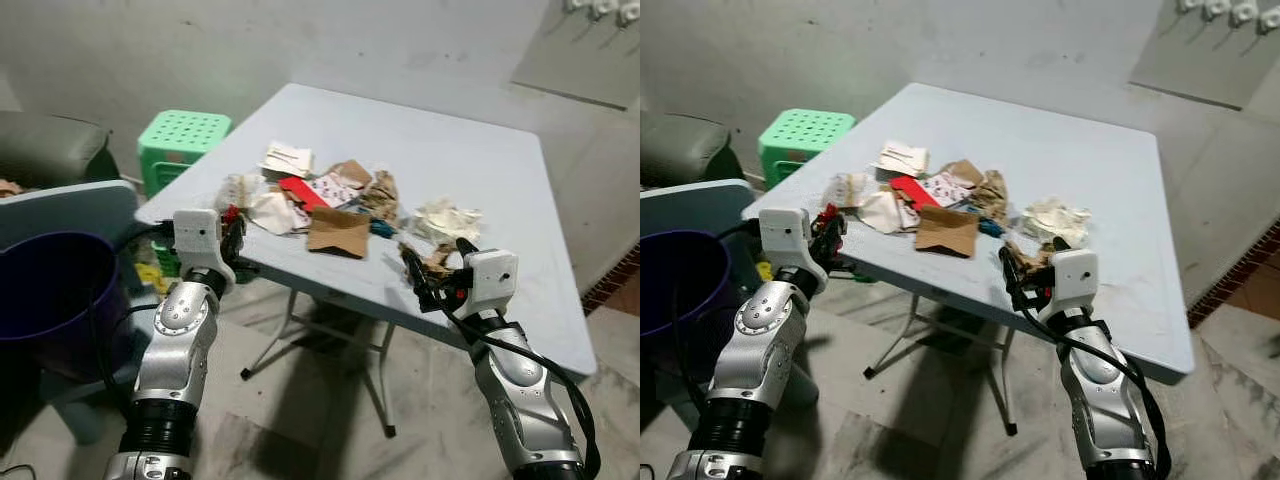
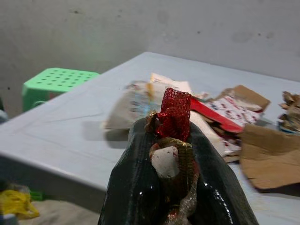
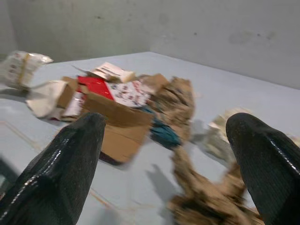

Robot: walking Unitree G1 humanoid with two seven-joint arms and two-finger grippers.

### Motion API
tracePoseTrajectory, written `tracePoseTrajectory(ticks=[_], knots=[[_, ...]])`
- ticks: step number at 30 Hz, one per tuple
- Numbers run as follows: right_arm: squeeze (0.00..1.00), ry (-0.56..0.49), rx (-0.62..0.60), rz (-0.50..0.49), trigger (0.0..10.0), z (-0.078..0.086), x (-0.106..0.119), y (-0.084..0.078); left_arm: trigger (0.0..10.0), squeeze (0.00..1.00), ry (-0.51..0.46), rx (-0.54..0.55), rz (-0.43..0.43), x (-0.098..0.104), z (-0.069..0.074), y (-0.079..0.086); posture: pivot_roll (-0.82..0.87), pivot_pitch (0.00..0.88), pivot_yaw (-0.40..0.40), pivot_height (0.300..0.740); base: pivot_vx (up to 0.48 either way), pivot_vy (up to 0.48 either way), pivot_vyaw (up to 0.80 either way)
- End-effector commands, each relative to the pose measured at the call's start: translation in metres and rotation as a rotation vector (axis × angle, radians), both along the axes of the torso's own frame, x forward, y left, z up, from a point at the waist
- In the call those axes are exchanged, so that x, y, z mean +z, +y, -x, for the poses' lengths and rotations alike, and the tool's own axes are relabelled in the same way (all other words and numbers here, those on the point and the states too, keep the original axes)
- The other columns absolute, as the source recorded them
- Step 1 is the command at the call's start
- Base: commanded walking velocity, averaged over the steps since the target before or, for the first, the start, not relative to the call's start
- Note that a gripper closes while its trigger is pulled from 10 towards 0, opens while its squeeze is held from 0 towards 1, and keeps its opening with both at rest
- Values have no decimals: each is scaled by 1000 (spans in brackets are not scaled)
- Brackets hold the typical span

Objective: Picking trash to rubbish bin

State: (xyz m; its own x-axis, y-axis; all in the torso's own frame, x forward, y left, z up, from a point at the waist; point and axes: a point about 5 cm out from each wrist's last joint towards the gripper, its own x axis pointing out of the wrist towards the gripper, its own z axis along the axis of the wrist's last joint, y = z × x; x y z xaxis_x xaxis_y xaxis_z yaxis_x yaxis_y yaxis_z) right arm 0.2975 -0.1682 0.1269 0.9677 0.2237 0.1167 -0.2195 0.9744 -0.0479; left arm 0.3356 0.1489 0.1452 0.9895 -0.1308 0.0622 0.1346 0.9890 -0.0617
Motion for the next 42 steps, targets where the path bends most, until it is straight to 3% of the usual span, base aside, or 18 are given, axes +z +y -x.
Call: tracePoseTrajectory(ticks=[1, 42], knots=[[0, -14, -12, 3, 10000, -1, 3, -5, 10000, 0, -2, -4, 6, 2, 1, -2, 66, 0, -67, 740, 0, 311, 0], [0, 4, 10, 1, 10000, 4, 1, -1, 10000, 0, 12, 4, 9, 3, 2, 1, 67, 0, -73, 740, 0, 415, 0]])
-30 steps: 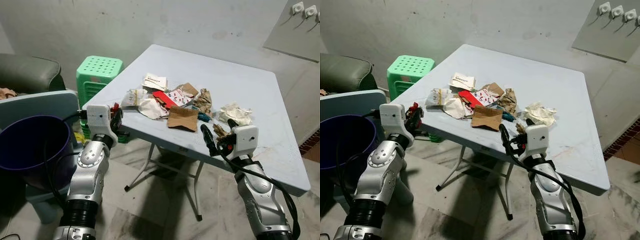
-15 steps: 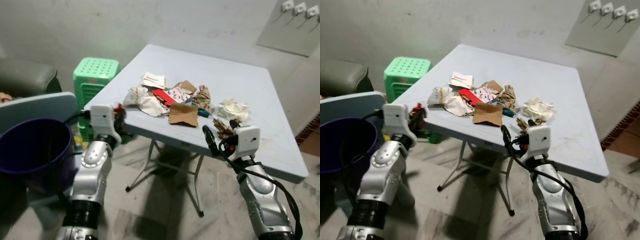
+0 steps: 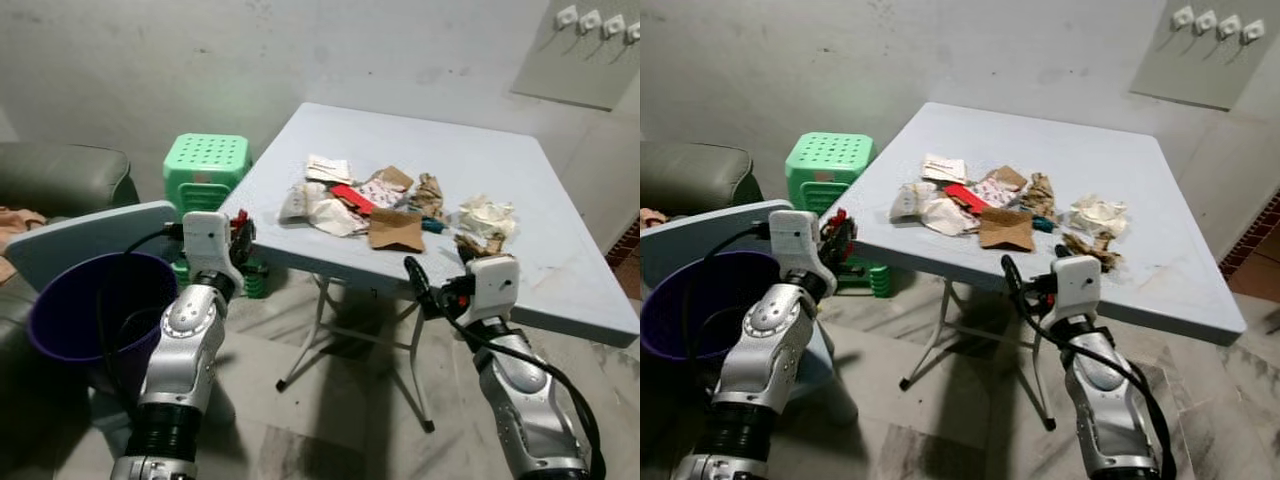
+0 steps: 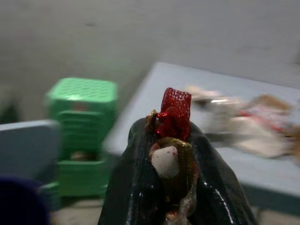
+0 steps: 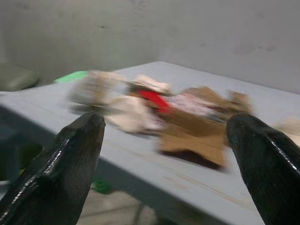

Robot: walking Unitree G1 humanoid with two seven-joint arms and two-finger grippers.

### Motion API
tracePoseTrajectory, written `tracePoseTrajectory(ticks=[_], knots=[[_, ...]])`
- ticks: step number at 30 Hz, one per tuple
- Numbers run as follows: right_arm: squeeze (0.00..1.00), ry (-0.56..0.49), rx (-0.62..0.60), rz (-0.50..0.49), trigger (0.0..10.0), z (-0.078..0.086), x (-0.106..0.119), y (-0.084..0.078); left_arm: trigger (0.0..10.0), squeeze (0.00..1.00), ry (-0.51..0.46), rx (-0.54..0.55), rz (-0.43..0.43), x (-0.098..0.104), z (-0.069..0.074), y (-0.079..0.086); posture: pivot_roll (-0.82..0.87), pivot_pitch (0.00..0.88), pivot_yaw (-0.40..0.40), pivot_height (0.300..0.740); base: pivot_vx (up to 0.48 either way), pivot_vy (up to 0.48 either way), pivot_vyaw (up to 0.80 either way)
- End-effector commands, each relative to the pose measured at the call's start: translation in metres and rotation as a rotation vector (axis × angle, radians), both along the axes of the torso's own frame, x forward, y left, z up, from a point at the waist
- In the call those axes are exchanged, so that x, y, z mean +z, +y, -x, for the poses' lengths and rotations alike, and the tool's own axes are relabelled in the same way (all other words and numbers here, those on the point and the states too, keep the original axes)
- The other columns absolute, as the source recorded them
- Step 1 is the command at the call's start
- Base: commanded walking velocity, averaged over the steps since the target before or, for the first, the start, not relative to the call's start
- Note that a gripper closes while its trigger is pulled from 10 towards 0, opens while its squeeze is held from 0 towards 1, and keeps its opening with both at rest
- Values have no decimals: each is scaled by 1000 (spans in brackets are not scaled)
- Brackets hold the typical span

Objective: Picking trash to rubbish bin

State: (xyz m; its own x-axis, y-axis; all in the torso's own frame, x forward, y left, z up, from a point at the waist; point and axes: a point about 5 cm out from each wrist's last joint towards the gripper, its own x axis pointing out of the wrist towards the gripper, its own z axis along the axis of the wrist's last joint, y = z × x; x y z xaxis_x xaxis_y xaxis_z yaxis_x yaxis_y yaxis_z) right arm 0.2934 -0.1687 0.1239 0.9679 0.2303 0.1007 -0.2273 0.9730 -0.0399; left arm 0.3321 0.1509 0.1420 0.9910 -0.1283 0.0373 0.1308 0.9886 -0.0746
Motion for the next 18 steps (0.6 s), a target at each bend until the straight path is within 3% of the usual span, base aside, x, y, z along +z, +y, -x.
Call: tracePoseTrajectory(ticks=[1, 12, 18], knots=[[0, -13, 3, 4, 10000, 0, 4, 0, 10000, 0, -14, 2, 0, 6, -2, -1, 67, 0, -73, 740, 0, 442, 0], [0, -15, 37, 21, 10000, 0, 5, 2, 10000, 0, -12, 5, 0, 6, -1, 0, 72, 0, -75, 740, 0, 443, 0], [0, -8, 55, 21, 10000, 1, 4, 3, 10000, 0, 6, 9, 13, 4, -1, -1, 73, 0, -77, 740, 0, 0, 800]])
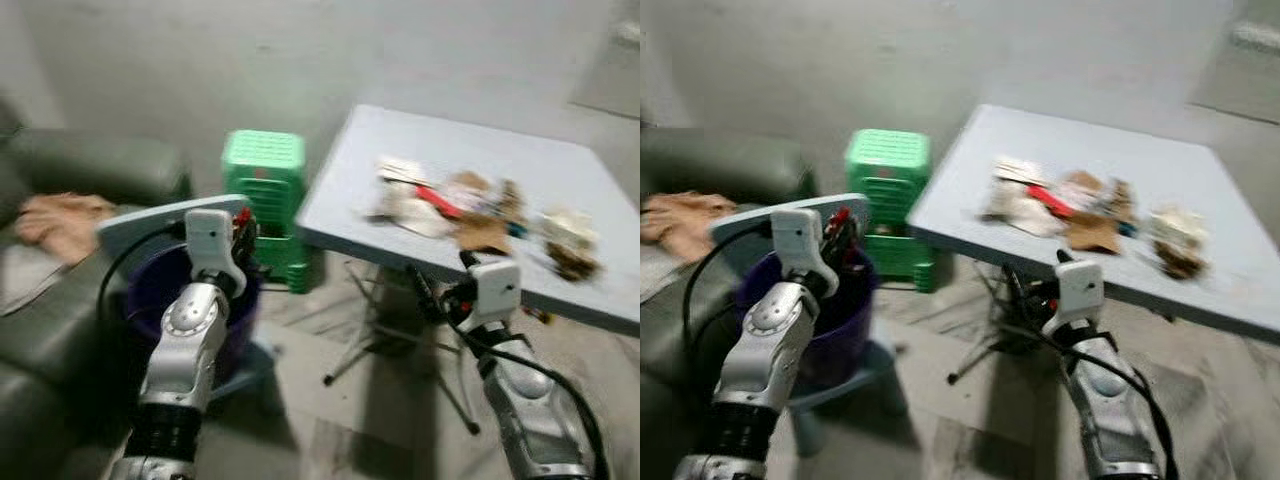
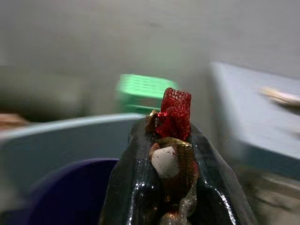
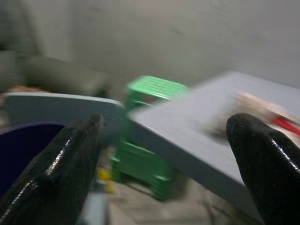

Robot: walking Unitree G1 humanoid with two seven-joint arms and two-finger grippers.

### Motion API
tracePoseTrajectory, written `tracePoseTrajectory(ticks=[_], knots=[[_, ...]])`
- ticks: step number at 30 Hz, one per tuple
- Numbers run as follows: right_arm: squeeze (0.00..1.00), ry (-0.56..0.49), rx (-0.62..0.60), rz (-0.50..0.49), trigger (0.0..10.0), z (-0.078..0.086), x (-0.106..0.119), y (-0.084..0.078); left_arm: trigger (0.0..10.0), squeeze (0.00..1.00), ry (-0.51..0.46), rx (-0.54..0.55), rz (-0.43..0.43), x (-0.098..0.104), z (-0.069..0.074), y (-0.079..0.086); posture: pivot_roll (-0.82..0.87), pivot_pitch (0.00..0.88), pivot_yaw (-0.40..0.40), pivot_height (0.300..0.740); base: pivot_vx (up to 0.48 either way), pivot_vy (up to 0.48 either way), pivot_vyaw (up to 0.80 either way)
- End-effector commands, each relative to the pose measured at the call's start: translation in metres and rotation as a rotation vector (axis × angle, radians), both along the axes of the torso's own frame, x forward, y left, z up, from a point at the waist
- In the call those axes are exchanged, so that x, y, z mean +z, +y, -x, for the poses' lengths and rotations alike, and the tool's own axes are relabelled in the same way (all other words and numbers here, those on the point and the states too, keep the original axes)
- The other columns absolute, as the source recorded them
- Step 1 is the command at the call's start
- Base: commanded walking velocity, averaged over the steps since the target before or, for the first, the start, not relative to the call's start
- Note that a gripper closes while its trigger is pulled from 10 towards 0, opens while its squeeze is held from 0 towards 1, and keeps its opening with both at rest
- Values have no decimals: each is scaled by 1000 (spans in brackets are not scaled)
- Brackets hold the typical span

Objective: Picking trash to rubbish bin

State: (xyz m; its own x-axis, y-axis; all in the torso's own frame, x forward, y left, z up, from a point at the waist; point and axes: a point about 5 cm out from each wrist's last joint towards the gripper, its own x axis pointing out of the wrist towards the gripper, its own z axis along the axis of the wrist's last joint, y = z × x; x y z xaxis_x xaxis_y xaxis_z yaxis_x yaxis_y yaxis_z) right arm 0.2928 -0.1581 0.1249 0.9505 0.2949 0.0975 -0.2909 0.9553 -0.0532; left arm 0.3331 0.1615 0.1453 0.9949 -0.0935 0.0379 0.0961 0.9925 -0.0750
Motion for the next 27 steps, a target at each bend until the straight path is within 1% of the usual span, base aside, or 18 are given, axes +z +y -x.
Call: tracePoseTrajectory(ticks=[1, 3, 8, 10, 11, 12, 17, 23, 27], knots=[[0, -7, -11, 7, 10000, 0, 3, -7, 10000, 0, 7, -26, 12, 0, 0, -11, 73, 0, -77, 740, 0, 0, 800], [0, -6, -4, 8, 10000, 1, 3, -7, 10000, 0, 31, -27, 27, -2, 0, -12, 74, 0, -78, 740, 0, 0, 800], [0, -3, -1, 8, 10000, 0, 3, -7, 10000, 0, 41, -27, 21, -3, -1, -14, 76, 0, -81, 740, 0, 0, 800], [0, -21, -5, 15, 10000, 0, 4, -6, 10000, 0, 42, -28, 20, -3, 0, -14, 76, 0, -81, 740, 0, 0, 800], [0, -11, -4, -31, 10000, 0, 4, -6, 10000, 0, 42, -29, 14, -4, 0, -15, 77, 0, -83, 740, 0, 0, 0], [0, -6, -5, -51, 10000, 0, 4, -6, 10000, 0, 42, -29, 12, -4, 0, -15, 77, 0, -83, 740, 0, 0, 0], [0, -5, -3, -32, 10000, -1, 4, -7, 10000, 0, 47, -28, 15, -4, 0, -15, 79, 0, -85, 740, 0, 0, 0], [0, -4, 5, -32, 10000, -2, 4, -6, 10000, 0, 39, -34, 11, -3, 0, -17, 78, 0, -87, 740, 0, 0, 0], [0, -3, 11, -33, 10000, -1, 4, -5, 10000, 0, 67, -29, 8, -6, 0, -16, 80, 0, -89, 740, 0, 0, 0]])
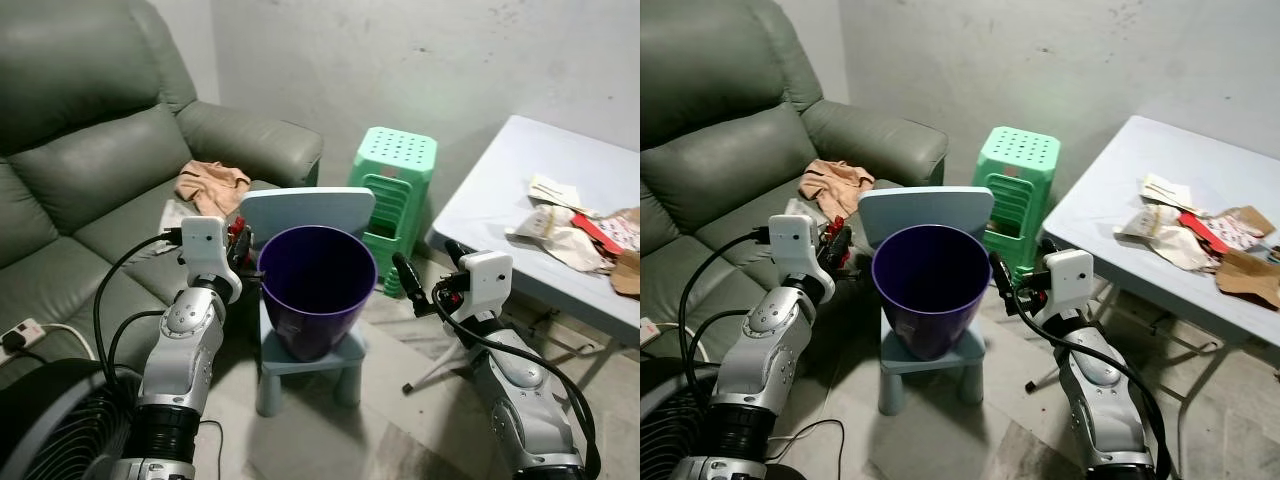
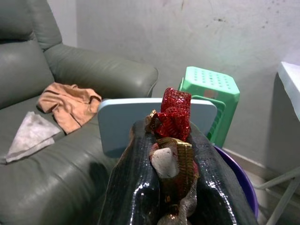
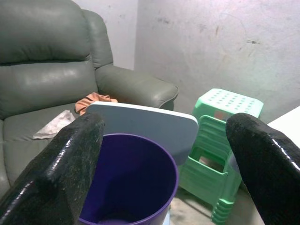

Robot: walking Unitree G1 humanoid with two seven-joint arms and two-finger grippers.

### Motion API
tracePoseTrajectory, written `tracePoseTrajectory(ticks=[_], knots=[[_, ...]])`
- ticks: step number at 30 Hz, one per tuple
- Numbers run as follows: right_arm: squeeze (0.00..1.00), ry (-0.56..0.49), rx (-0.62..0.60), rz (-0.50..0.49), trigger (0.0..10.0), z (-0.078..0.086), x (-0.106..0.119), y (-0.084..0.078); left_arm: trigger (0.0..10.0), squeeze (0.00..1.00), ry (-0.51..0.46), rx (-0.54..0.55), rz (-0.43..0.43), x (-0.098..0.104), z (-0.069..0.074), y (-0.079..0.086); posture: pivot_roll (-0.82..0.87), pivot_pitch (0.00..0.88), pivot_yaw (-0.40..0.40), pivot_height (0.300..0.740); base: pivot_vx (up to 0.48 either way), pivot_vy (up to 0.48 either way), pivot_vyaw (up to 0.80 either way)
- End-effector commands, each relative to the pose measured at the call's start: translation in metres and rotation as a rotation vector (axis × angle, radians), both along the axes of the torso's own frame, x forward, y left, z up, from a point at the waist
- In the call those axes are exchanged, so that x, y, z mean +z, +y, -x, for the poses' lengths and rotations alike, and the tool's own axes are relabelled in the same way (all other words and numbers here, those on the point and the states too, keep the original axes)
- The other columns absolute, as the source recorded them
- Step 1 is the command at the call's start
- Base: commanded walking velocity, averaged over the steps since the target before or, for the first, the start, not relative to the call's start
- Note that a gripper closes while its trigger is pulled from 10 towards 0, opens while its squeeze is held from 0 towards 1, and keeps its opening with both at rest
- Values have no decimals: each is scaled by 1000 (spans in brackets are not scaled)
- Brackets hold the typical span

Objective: Picking trash to rubbish bin

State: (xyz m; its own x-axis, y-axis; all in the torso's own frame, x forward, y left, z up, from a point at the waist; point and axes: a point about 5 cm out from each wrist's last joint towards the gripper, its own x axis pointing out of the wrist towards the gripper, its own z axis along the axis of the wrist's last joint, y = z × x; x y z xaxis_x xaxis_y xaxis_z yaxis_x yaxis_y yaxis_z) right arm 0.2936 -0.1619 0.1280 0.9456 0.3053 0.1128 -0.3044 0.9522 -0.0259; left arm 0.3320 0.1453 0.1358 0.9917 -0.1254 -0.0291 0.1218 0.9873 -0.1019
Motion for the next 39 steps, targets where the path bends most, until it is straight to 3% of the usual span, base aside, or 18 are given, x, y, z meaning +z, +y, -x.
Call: tracePoseTrajectory(ticks=[1, 28, 39], knots=[[0, 4, 1, -4, 10000, 0, 1, -1, 10000, 0, -1, -3, 2, 3, -2, 0, 80, 0, -89, 740, 0, 0, 0], [0, 19, 75, -1, 10000, 3, 0, 4, 10000, 0, -9, 6, 20, 4, -1, 0, 87, 0, -106, 740, 362, 0, 0], [0, 53, 167, 18, 10000, 9, -2, 9, 10000, 0, 25, -19, -60, -5, 3, -1, 87, 0, -111, 740, 33, 0, 0]])
